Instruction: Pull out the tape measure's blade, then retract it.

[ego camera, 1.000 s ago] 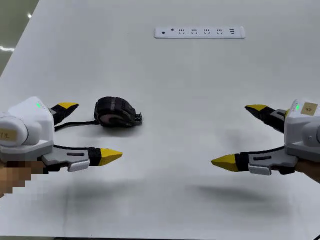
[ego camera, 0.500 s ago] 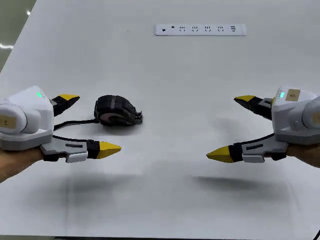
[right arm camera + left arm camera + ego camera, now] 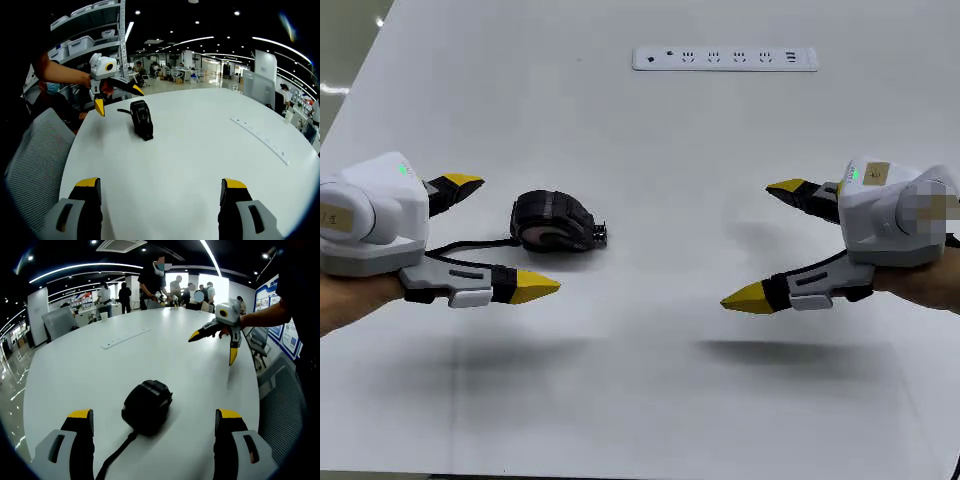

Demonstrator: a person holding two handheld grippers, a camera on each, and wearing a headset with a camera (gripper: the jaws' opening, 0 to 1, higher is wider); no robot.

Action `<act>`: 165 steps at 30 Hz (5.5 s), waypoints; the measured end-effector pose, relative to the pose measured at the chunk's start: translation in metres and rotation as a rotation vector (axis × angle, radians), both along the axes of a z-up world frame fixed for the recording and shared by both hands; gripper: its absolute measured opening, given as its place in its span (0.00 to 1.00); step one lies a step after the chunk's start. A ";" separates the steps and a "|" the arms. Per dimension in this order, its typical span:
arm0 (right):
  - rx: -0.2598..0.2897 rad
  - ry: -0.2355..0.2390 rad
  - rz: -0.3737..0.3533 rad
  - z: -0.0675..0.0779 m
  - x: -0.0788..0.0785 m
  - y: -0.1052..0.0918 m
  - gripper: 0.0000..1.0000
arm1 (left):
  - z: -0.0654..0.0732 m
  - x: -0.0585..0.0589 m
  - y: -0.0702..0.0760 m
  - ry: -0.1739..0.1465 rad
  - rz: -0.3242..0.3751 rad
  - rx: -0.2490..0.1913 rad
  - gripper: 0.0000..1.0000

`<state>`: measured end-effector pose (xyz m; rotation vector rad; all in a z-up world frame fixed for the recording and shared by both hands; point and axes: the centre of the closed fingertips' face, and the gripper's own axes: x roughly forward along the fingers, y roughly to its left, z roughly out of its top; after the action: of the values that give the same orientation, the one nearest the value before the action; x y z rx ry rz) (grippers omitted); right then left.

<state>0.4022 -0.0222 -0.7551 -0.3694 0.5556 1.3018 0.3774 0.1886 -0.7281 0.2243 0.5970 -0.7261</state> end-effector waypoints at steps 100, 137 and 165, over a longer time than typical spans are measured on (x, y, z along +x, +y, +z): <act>-0.068 -0.111 0.427 -0.048 0.002 0.158 0.12 | -0.035 0.021 0.000 0.097 -0.483 0.273 0.24; -0.079 -0.133 0.449 -0.047 0.000 0.156 0.09 | -0.035 0.020 0.000 0.126 -0.477 0.256 0.24; -0.093 -0.132 0.453 -0.047 0.002 0.148 0.09 | -0.035 0.021 0.000 0.132 -0.468 0.255 0.24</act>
<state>0.4045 0.1257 -0.8021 -0.6819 0.4346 1.6738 0.3989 0.1889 -0.7632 0.5675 0.7749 -1.1220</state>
